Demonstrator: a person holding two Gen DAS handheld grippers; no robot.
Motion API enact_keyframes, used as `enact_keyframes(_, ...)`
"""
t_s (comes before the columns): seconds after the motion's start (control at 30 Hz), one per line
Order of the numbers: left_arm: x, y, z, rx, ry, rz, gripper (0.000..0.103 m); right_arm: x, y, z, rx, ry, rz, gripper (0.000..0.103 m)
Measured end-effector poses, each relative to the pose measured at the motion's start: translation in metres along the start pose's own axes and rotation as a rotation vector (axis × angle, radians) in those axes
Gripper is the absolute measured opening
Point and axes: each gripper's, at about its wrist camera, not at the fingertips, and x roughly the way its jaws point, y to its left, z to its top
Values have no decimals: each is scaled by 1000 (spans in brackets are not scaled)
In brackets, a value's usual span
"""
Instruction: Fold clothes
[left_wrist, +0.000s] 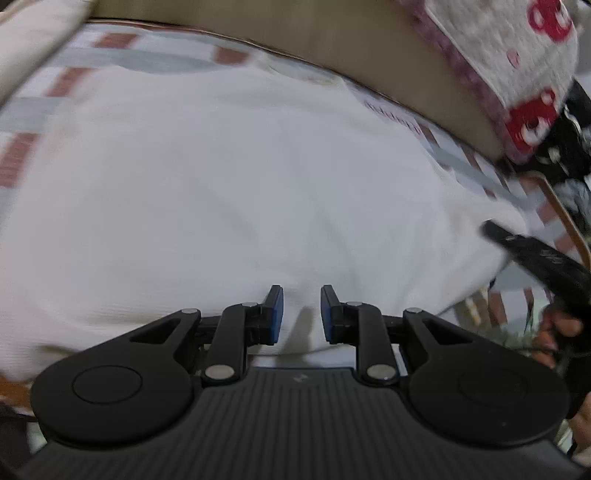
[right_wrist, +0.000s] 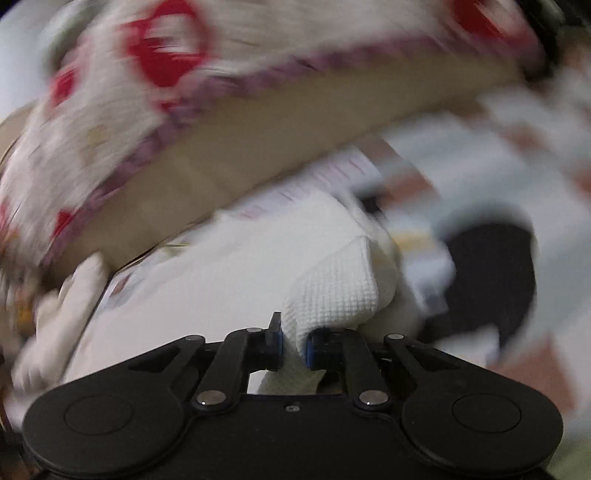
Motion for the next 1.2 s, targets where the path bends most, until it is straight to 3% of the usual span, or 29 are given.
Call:
enact_keyframes(0.13,-31,40,16,-84,8,58,18,-2,53,41,-95,-25,201,13)
enact_keyframes(0.2,-47,62,25,-122,-36,87,18,3,97,53,-183,-39,315,12)
enact_keyframes(0.3,-57,88,34,-165,-65,120,18,10,162,55,-300,-10,485,12)
enact_keyframes(0.4,-45,110,27,-214,-40,152,18,36,217,30,-408,105,604,12)
enact_keyframes(0.5,-30,120,8,-202,8,172,18,74,245,-13,-484,264,601,11)
enact_keyframes(0.6,-31,132,0,-230,-2,189,17,111,243,-57,-481,422,537,11)
enact_keyframes(0.67,-39,141,-1,-267,-24,171,17,119,235,-74,-474,463,519,11)
enact_keyframes(0.8,-42,149,-2,-302,-29,125,17,115,229,-73,-440,451,524,11)
enact_keyframes(1.07,-36,105,-8,122,84,204,35,125,217,-53,-355,475,523,11)
enact_keyframes(1.2,-32,82,-12,350,144,248,37,124,211,-39,-276,468,564,11)
